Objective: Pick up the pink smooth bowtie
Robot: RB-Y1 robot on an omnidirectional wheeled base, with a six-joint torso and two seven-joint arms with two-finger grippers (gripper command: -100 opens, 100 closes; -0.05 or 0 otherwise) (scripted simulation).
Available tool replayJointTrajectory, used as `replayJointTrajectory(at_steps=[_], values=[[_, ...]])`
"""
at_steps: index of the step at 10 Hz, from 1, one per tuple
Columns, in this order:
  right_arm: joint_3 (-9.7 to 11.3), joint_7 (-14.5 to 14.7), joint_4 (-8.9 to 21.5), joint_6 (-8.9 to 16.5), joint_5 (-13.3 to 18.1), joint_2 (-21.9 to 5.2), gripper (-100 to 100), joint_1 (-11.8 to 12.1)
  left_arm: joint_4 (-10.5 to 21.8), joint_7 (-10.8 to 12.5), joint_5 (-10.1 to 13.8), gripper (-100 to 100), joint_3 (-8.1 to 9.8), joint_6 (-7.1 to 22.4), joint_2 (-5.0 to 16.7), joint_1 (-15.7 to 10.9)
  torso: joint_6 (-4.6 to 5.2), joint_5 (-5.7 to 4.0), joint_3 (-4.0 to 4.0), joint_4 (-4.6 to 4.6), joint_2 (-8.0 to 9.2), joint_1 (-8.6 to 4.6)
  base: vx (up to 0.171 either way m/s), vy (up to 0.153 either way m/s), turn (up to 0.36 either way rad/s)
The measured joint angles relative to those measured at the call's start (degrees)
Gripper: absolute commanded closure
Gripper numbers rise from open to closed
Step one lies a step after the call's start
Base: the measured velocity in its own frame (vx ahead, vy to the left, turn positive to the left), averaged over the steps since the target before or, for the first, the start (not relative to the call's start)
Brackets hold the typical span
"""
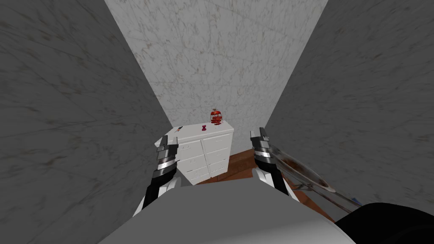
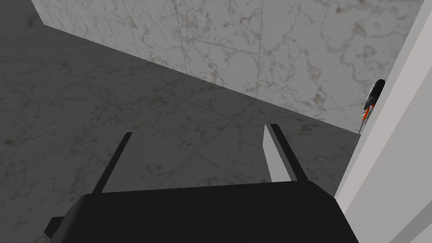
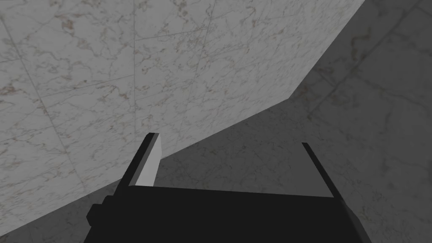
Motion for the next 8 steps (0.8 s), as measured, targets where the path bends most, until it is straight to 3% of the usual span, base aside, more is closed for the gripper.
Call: replayJointTrajectory(at_steps=[8], values=[[0.0, 0.0, 0.0, 0.0, 0.0, 0.0, 0, 0.0, 2.3, -4.0, -0.2, -100, 3.85, -3.1, 12.5, -0.8, 0.0, -0.03, 0.17, 0.07, 0.28, -0.1, -0.093, -0.033, -0.067]])
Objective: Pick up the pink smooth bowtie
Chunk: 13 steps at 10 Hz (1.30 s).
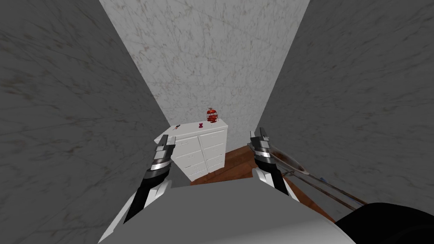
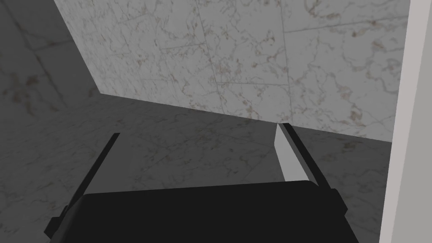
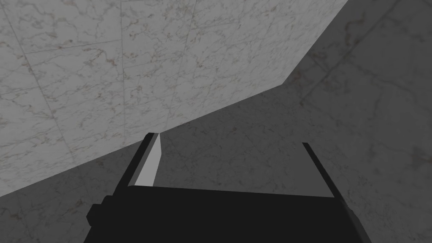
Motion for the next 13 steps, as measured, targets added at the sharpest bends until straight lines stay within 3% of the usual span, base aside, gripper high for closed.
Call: replayJointTrajectory(at_steps=[13], values=[[0.0, 0.0, 0.0, 0.0, 0.0, 0.0, 0, 0.0, 6.4, -9.2, -3.2, -100, 7.97, -6.5, 21.8, 0.3, 0.0, 0.0, -0.07, -0.02, -0.12, 0.02, -0.051, -0.036, -0.077]])
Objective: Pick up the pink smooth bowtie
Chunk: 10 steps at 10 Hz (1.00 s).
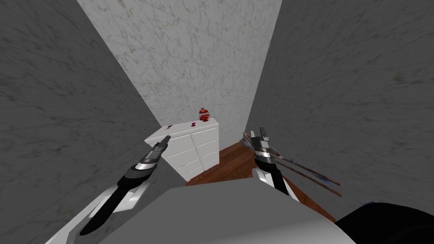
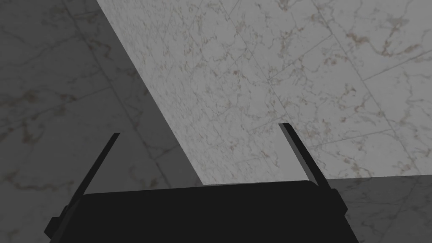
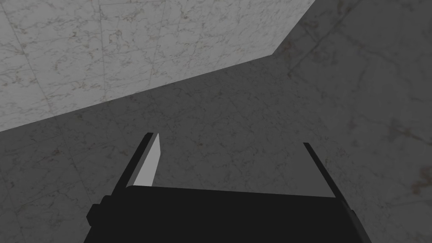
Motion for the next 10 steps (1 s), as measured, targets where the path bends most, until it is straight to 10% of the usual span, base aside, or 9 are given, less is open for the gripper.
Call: replayJointTrajectory(at_steps=[10], values=[[0.0, 0.0, 0.0, 0.0, 0.0, 0.0, 0, 0.0, 5.5, -6.9, -4.1, -100, 4.97, -5.3, 16.1, 2.0, 0.01, 0.02, -0.04, -0.02, -0.07, 0.05, -0.029, -0.026, -0.079]])
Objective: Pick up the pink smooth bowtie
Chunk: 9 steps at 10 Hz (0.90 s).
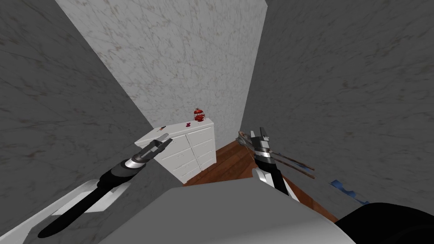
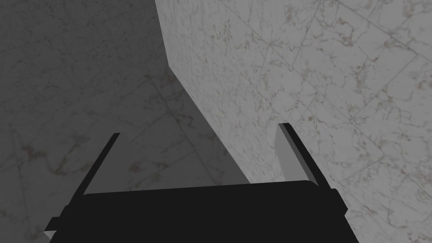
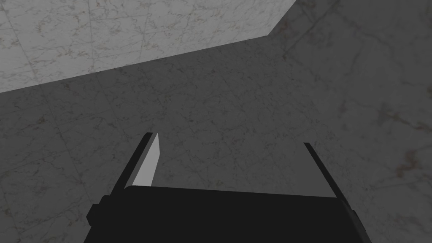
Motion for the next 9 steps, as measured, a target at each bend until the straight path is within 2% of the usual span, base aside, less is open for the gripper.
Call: replayJointTrajectory(at_steps=[9], values=[[0.0, 0.0, 0.0, 0.0, 0.0, 0.0, 0, 0.0, 5.1, -6.0, -4.4, -100, 4.03, -4.7, 13.7, 2.4, 0.0, 0.01, -0.04, -0.01, -0.07, 0.04, -0.012, -0.013, -0.064]])
